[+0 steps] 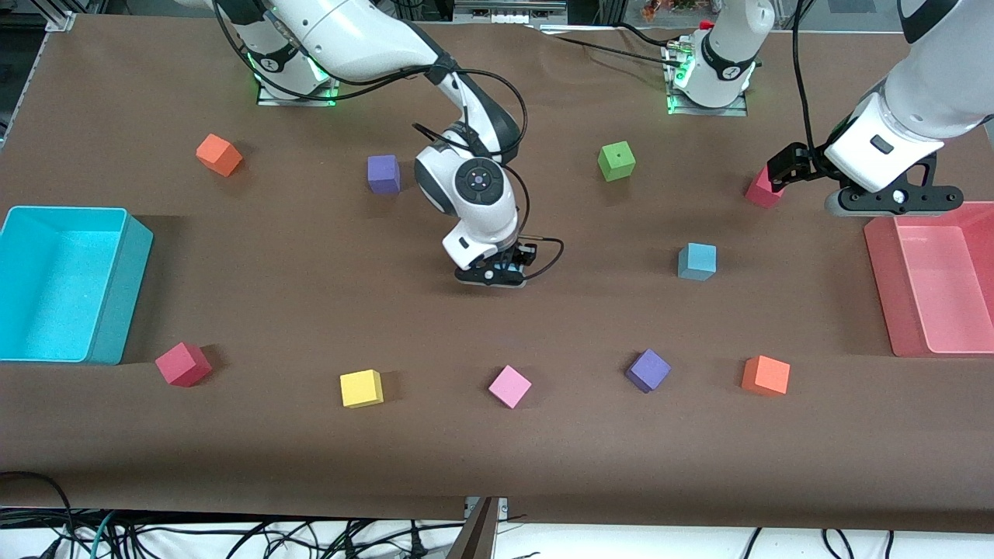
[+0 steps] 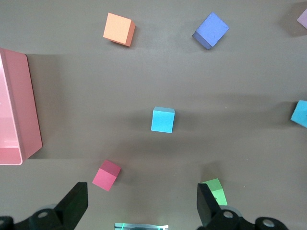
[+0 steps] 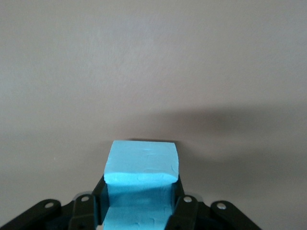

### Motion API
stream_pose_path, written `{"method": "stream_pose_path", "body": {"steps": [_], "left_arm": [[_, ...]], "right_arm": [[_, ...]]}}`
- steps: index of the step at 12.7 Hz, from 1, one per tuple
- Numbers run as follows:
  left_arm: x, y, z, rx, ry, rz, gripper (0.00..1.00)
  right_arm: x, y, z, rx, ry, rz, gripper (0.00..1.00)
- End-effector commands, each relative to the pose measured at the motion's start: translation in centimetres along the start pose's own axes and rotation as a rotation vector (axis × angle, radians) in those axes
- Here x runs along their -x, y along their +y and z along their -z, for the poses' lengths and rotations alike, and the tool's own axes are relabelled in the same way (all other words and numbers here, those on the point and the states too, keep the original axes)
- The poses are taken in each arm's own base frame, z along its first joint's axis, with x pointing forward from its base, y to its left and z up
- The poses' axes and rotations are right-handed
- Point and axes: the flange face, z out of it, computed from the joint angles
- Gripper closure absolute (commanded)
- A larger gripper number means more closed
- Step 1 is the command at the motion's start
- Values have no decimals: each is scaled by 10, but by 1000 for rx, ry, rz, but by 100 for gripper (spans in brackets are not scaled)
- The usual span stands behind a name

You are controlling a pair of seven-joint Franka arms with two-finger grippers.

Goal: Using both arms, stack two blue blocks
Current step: 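Carry the light-blue cube with the right gripper toward the table middle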

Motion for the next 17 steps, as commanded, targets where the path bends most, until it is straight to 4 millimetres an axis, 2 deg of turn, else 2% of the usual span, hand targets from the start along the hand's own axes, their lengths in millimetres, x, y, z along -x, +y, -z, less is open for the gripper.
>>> {"method": "stream_pose_path", "body": {"steps": [1, 2, 3, 4, 5, 8, 10, 11, 13, 15, 16, 17], "left_arm": [[4, -3, 6, -14, 0, -17, 0], [4, -3, 6, -14, 0, -16, 0], [4, -3, 6, -14, 0, -16, 0], [5, -3, 6, -14, 0, -17, 0], [5, -3, 6, -14, 0, -17, 0], [4, -3, 6, -14, -1, -16, 0], [4, -3, 6, -14, -1, -16, 0], [4, -3, 7, -13, 2, -16, 0], [4, -3, 6, -14, 0, -16, 0], [5, -3, 6, -14, 0, -17, 0], [5, -3, 6, -14, 0, -17, 0], [4, -3, 6, -14, -1, -17, 0]], "right_arm": [[13, -16, -8, -12, -14, -27, 62], [18, -18, -13, -7, -19, -26, 58], [20, -18, -20, -3, -20, -26, 42], [23, -21, -23, -3, -15, -7, 7], [23, -21, -19, 9, 1, 32, 0], [9, -17, 7, 29, 12, 185, 0], [-18, -1, 39, 56, -21, 293, 0], [-32, 11, 59, 64, -34, 399, 0], [-72, 55, 98, 58, -60, 653, 0], [-103, 93, 132, 53, -67, 747, 0], [-105, 102, 152, 59, -74, 743, 0], [-101, 101, 158, 61, -88, 747, 0]]}}
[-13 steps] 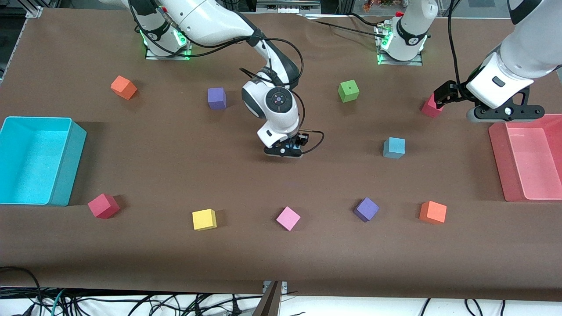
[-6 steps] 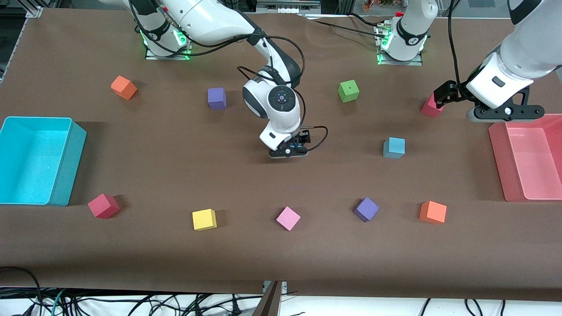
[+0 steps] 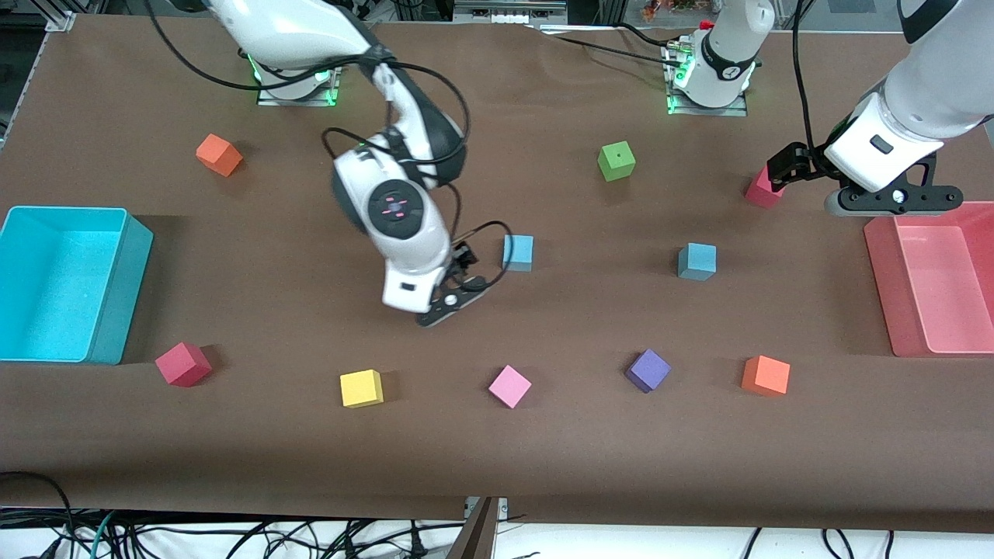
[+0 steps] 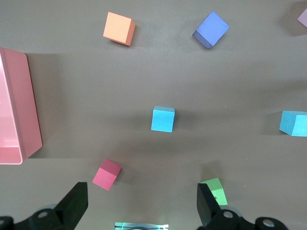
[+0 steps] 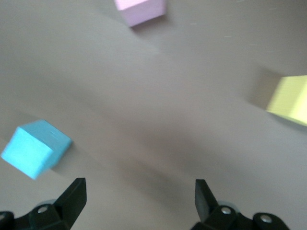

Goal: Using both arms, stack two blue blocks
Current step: 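Carry the light-blue cube with the right gripper toward the table middle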

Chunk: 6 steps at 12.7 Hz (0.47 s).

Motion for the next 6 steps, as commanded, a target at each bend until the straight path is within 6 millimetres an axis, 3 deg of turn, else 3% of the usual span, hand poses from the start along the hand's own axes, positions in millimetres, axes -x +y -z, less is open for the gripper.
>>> {"method": "stream_pose_path", "body": {"steps": [1, 4, 6], "left_arm": [[4, -3, 6, -13, 2, -16, 0], [4, -3, 7, -13, 5, -16, 0], [4, -3, 6, -13, 2, -16, 0]], "right_arm": [[10, -17, 23, -13, -23, 31, 0], [7, -44, 50, -24, 23, -89, 0], [7, -38, 44, -9, 22, -114, 0]]}}
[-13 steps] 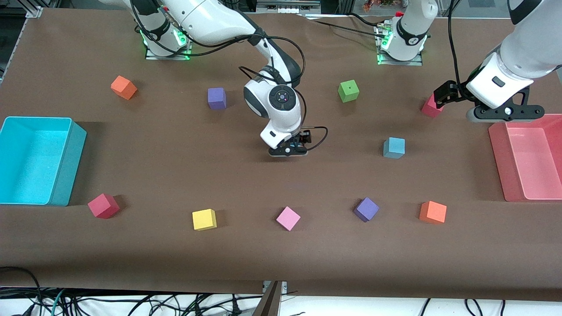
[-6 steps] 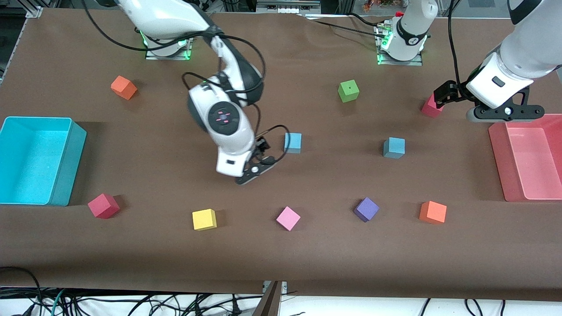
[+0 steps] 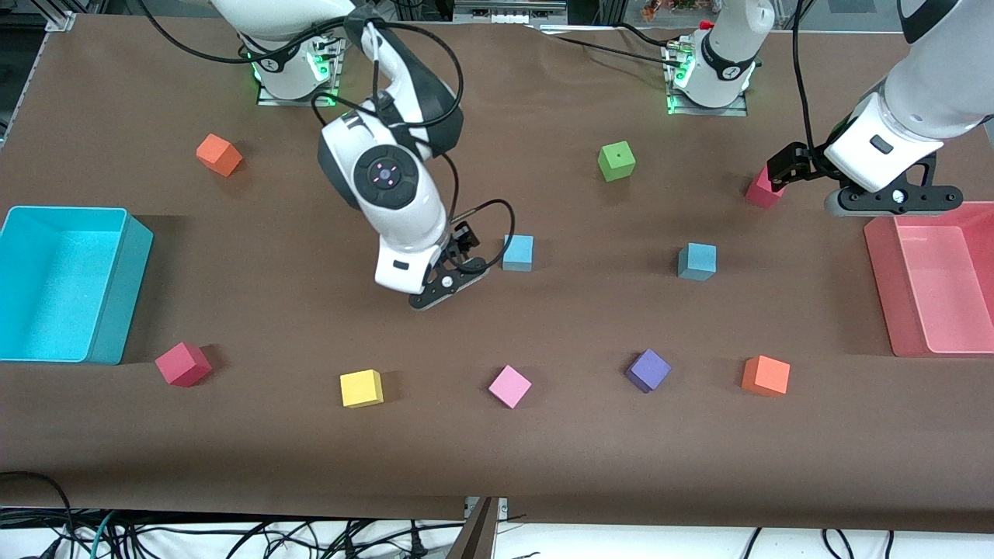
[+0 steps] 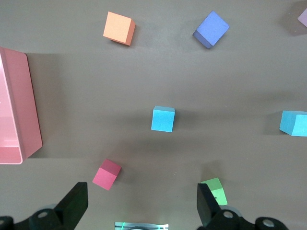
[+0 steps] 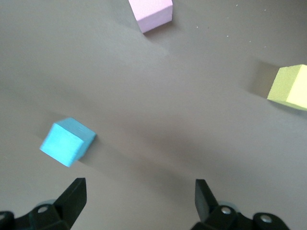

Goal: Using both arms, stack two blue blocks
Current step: 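Carry the light-blue cube with the right gripper toward the table middle, then hold the cube with the right gripper while the left gripper grasps the other blue cube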

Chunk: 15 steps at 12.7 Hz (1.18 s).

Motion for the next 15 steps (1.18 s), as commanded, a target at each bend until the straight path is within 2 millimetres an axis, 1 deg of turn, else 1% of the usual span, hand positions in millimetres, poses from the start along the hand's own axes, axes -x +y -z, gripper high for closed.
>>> {"method": "stream_pose_path", "body": {"steps": [1, 2, 3, 4, 5, 6, 8, 9, 11, 12, 13, 14, 15], "left_arm": [[4, -2, 7, -13, 5, -17, 0], [4, -3, 6, -13, 2, -16, 0], [4, -3, 6, -13, 2, -16, 0], [4, -3, 6, -13, 2, -16, 0], [4, -3, 6, -13, 2, -16, 0], [4, -3, 6, -13, 2, -14, 0], [3, -3, 4, -13, -1, -17, 0], [2, -4, 2, -12, -4, -12, 0], [-10, -2, -17, -24, -33, -8, 0], [-12, -1, -26, -27, -51, -11, 0], [-20, 1, -49, -31, -91, -18, 0], [-23, 1, -63, -30, -107, -29, 0], [-22, 2, -74, -35, -122, -32, 0]], "right_arm": [[0, 16, 3, 1, -3, 13, 0], [0, 29, -3, -4, -19, 97, 0], [0, 47, -8, -18, -31, 227, 0], [2, 61, -18, -62, -48, 348, 0], [5, 71, -28, -126, -51, 406, 0], [7, 74, -38, -156, -53, 436, 0], [8, 75, -46, -167, -58, 477, 0], [7, 79, -51, -171, -58, 503, 0], [9, 92, -62, -203, -48, 574, 0], [11, 99, -76, -249, -23, 603, 0], [15, 107, -93, -287, 16, 637, 0], [19, 113, -107, -313, 69, 681, 0], [22, 118, -120, -337, 117, 703, 0]]}}
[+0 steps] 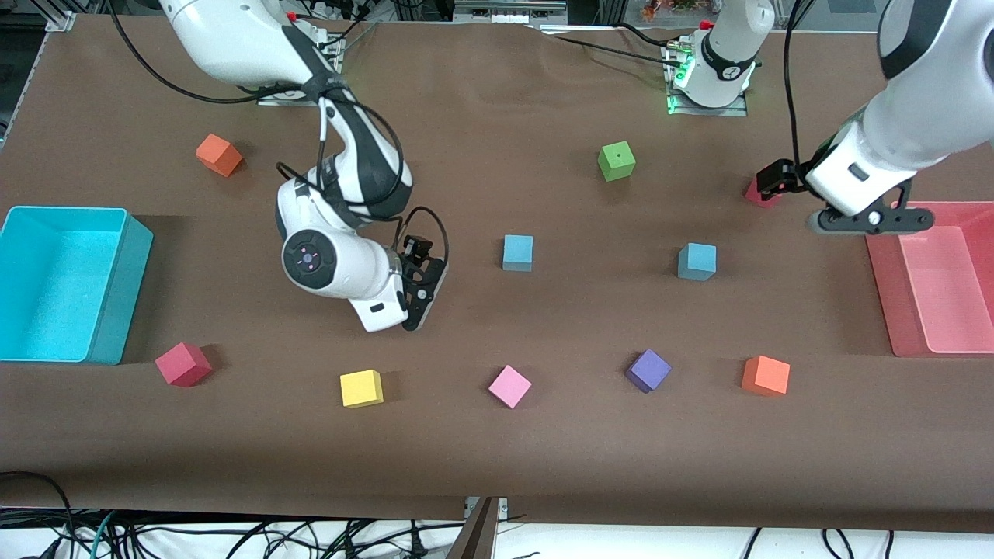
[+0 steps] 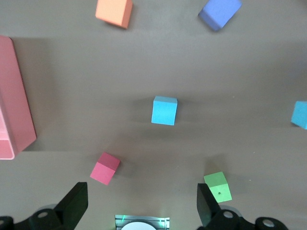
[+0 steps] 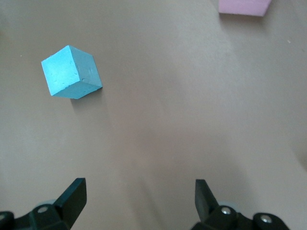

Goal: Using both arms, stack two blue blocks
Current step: 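Hold the cube with the right gripper while the left gripper grasps the other blue cube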

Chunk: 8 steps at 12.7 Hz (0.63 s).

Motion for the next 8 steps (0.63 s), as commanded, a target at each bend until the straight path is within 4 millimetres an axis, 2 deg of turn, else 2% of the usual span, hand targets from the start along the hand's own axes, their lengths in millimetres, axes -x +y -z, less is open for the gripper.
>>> {"method": "stream_pose_path", "body": {"steps": [1, 5, 8], "left_arm": [[-7, 4, -35, -21, -20, -33, 0], [-10, 14, -112, -8, 37, -50, 0], [-7, 17, -169, -6, 43, -157, 0]], "right_arm": [[23, 8, -28, -28, 117, 70, 0], [39, 9, -57, -44, 252, 184, 0], [51, 10, -78, -46, 382, 187, 0]]}}
